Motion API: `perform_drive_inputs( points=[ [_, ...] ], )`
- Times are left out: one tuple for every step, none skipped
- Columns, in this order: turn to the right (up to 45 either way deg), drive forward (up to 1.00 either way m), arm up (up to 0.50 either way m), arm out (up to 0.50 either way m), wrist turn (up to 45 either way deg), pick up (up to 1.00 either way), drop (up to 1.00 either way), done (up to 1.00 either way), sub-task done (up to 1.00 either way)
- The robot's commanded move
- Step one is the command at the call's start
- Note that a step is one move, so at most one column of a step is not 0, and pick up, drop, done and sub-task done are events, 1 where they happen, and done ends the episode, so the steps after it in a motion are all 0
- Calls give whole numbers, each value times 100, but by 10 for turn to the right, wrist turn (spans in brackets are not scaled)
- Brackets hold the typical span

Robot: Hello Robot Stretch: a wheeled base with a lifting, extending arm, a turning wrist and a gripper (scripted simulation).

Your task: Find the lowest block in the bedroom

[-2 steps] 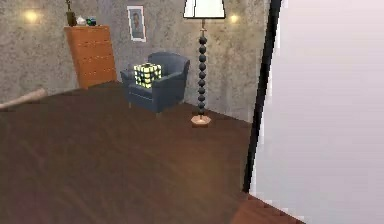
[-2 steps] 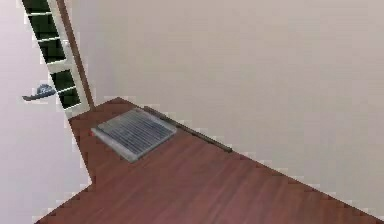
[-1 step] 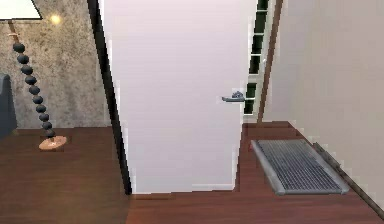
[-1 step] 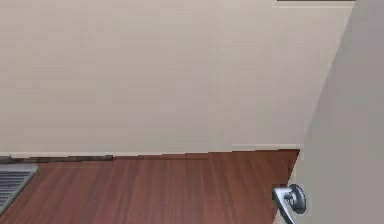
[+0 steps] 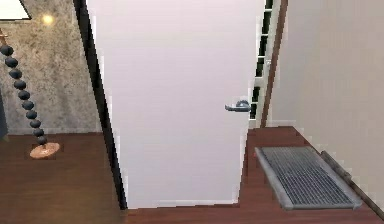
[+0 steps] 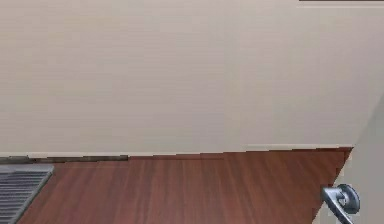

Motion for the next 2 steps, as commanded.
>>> perform_drive_inputs(
  points=[
    [-450, 0, 0, 0, 0, 0, 0, 0, 0],
    [-210, 0, 0, 0, 0, 0, 0, 0, 0]
  ],
)
